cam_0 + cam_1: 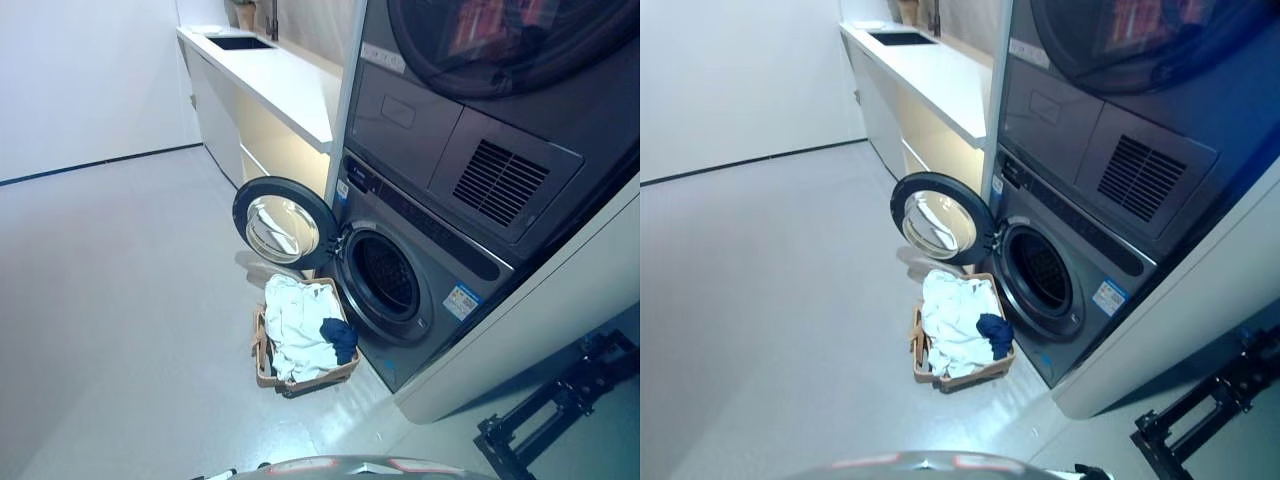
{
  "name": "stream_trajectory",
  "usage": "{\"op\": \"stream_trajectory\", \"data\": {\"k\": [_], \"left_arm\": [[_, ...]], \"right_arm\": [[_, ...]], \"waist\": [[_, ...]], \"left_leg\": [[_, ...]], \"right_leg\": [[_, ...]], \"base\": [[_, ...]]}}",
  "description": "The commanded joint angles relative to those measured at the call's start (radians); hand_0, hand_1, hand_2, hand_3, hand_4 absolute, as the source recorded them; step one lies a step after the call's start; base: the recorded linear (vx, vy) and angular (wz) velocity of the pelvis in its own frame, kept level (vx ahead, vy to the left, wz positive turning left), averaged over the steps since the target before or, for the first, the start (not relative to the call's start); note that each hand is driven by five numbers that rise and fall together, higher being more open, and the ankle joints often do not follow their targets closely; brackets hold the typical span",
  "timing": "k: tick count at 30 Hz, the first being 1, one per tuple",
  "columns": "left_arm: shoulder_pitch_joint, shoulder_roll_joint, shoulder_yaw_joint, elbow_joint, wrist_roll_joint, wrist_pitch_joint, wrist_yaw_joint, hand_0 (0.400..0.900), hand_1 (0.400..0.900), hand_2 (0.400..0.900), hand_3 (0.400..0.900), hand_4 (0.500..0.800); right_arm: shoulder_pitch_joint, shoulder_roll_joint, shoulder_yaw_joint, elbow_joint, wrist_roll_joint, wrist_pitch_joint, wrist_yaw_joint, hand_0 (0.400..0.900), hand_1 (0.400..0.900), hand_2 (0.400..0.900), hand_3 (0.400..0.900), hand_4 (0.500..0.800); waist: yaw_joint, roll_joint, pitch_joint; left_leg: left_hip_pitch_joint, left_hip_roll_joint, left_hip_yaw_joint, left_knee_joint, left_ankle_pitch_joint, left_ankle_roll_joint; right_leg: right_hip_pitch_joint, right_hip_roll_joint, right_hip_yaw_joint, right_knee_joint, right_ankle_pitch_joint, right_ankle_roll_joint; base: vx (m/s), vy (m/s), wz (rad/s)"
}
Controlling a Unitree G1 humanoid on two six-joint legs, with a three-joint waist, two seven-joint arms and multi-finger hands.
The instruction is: Put the clothes in the basket into the washing machine.
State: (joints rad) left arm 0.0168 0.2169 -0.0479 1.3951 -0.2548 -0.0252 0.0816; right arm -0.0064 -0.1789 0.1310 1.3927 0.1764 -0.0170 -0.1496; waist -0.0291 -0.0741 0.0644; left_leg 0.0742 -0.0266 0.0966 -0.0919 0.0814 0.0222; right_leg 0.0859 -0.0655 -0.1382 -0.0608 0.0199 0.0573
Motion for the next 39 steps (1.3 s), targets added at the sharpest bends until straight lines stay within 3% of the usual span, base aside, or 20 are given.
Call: {"op": "stream_trajectory", "data": {"k": [1, 5, 7, 11, 16, 19, 20, 22, 26, 29, 34, 36, 37, 39], "left_arm": [[-0.094, -0.041, -0.012, -0.002, -0.020, -0.031, 0.028, 0.900, 0.900, 0.900, 0.900, 0.800], [-0.098, -0.048, -0.017, -0.015, -0.042, -0.040, 0.031, 0.900, 0.900, 0.900, 0.900, 0.800], [-0.108, -0.052, -0.024, -0.029, -0.066, -0.045, 0.034, 0.900, 0.900, 0.900, 0.900, 0.800], [-0.106, -0.057, -0.027, -0.028, -0.084, -0.047, 0.031, 0.900, 0.900, 0.900, 0.900, 0.800], [-0.098, -0.067, -0.028, -0.025, -0.106, -0.045, 0.040, 0.900, 0.900, 0.900, 0.900, 0.800], [-0.093, -0.071, -0.036, -0.032, -0.113, -0.049, 0.049, 0.900, 0.900, 0.900, 0.900, 0.800], [-0.091, -0.073, -0.038, -0.031, -0.113, -0.049, 0.049, 0.900, 0.900, 0.900, 0.900, 0.800], [-0.085, -0.080, -0.041, -0.028, -0.121, -0.052, 0.051, 0.900, 0.900, 0.900, 0.900, 0.800], [-0.070, -0.082, -0.035, -0.019, -0.126, -0.051, 0.056, 0.900, 0.900, 0.900, 0.900, 0.800], [-0.060, -0.073, -0.028, -0.006, -0.120, -0.043, 0.054, 0.900, 0.900, 0.900, 0.900, 0.800], [-0.087, -0.025, -0.026, -0.017, -0.093, -0.041, 0.053, 0.900, 0.900, 0.900, 0.900, 0.800], [-0.115, 0.000, -0.041, -0.050, -0.083, -0.044, 0.054, 0.900, 0.900, 0.900, 0.900, 0.800], [-0.147, 0.023, -0.045, -0.063, -0.087, -0.047, 0.061, 0.900, 0.900, 0.900, 0.900, 0.800], [-0.159, 0.034, -0.045, -0.069, -0.091, -0.047, 0.065, 0.900, 0.900, 0.900, 0.900, 0.800]], "right_arm": [[-0.125, -0.091, -0.006, -0.013, 0.020, -0.024, -0.024, 0.900, 0.900, 0.900, 0.900, 0.800], [-0.124, -0.110, -0.011, -0.012, 0.027, -0.028, -0.033, 0.900, 0.900, 0.900, 0.900, 0.800], [-0.127, -0.131, -0.011, -0.021, 0.023, -0.031, -0.041, 0.900, 0.900, 0.900, 0.900, 0.800], [-0.137, -0.148, -0.008, -0.032, 0.020, -0.032, -0.044, 0.900, 0.900, 0.900, 0.900, 0.800], [-0.157, -0.162, -0.016, -0.027, 0.040, -0.036, -0.058, 0.900, 0.900, 0.900, 0.900, 0.800], [-0.170, -0.167, -0.006, -0.029, 0.038, -0.040, -0.062, 0.900, 0.900, 0.900, 0.900, 0.800], [-0.174, -0.165, -0.001, -0.030, 0.038, -0.041, -0.063, 0.900, 0.900, 0.900, 0.900, 0.800], [-0.176, -0.165, 0.003, -0.027, 0.037, -0.044, -0.067, 0.900, 0.900, 0.900, 0.900, 0.800], [-0.175, -0.154, 0.005, -0.015, 0.036, -0.043, -0.063, 0.900, 0.900, 0.900, 0.900, 0.800], [-0.171, -0.131, 0.004, -0.008, 0.040, -0.041, -0.060, 0.900, 0.900, 0.900, 0.900, 0.800], [-0.166, -0.097, -0.008, -0.021, 0.061, -0.043, -0.053, 0.900, 0.900, 0.900, 0.900, 0.800], [-0.175, -0.092, -0.009, -0.051, 0.077, -0.050, -0.057, 0.900, 0.900, 0.900, 0.900, 0.800], [-0.191, -0.083, -0.006, -0.082, 0.105, -0.061, -0.058, 0.900, 0.900, 0.900, 0.900, 0.800], [-0.202, -0.079, 0.001, -0.097, 0.110, -0.064, -0.060, 0.900, 0.900, 0.900, 0.900, 0.800]], "waist": [[0.007, 0.093, 0.091], [0.014, 0.084, 0.123], [0.023, 0.081, 0.164], [0.023, 0.089, 0.193], [0.024, 0.107, 0.202], [0.030, 0.124, 0.205], [0.032, 0.131, 0.205], [0.032, 0.137, 0.194], [0.043, 0.132, 0.183], [0.060, 0.100, 0.152], [0.079, 0.025, 0.105], [0.082, 0.010, 0.111], [0.071, 0.005, 0.140], [0.065, 0.009, 0.155]], "left_leg": [[0.005, 0.037, -0.018, 0.132, -0.186, -0.039], [-0.093, 0.032, -0.031, 0.342, -0.203, -0.066], [-0.199, 0.037, -0.065, 0.538, -0.125, -0.085], [-0.280, 0.049, -0.078, 0.661, -0.070, -0.087], [-0.344, 0.011, -0.075, 0.535, -0.073, -0.085], [-0.341, -0.003, -0.102, 0.330, -0.003, -0.098], [-0.334, 0.000, -0.123, 0.238, 0.041, -0.111], [-0.328, 0.016, -0.147, 0.094, 0.066, -0.121], [-0.332, 0.036, -0.112, 0.054, 0.098, -0.134], [-0.315, 0.040, -0.083, 0.071, 0.096, -0.108], [-0.334, 0.007, -0.048, 0.194, -0.021, -0.033], [-0.328, -0.005, -0.045, 0.204, -0.061, -0.006], [-0.309, -0.015, -0.042, 0.210, -0.088, 0.016], [-0.292, -0.017, -0.043, 0.205, -0.093, 0.025]], "right_leg": [[-0.071, 0.048, 0.014, 0.162, -0.151, -0.002], [-0.059, 0.045, 0.008, 0.164, -0.166, -0.022], [-0.050, 0.045, -0.003, 0.182, -0.179, -0.047], [-0.058, 0.049, -0.006, 0.209, -0.196, -0.068], [-0.058, 0.052, -0.011, 0.207, -0.209, -0.064], [-0.039, 0.068, -0.009, 0.186, -0.212, -0.057], [-0.027, 0.077, -0.007, 0.176, -0.216, -0.055], [0.015, 0.090, 0.003, 0.141, -0.226, -0.048], [0.093, 0.091, 0.028, 0.087, -0.236, -0.037], [0.131, 0.061, 0.039, 0.071, -0.251, -0.023], [0.088, -0.014, 0.060, 0.190, -0.215, 0.042], [0.002, -0.034, 0.071, 0.345, -0.140, 0.062], [-0.086, -0.058, 0.067, 0.503, -0.024, 0.072], [-0.126, -0.068, 0.059, 0.566, 0.010, 0.063]], "base": [[-0.03, -0.213, -0.05], [-0.01, -0.245, 0.07], [-0.03, -0.273, 0.20], [-0.01, -0.144, 0.07], [0.06, -0.030, 0.02], [0.15, 0.063, -0.06], [0.21, 0.100, -0.03], [0.28, 0.137, -0.05], [0.32, 0.187, -0.21], [0.44, 0.309, -0.31], [0.40, 0.328, -0.21], [0.27, 0.382, -0.05], [0.17, 0.323, -0.04], [0.13, 0.252, -0.07]]}}
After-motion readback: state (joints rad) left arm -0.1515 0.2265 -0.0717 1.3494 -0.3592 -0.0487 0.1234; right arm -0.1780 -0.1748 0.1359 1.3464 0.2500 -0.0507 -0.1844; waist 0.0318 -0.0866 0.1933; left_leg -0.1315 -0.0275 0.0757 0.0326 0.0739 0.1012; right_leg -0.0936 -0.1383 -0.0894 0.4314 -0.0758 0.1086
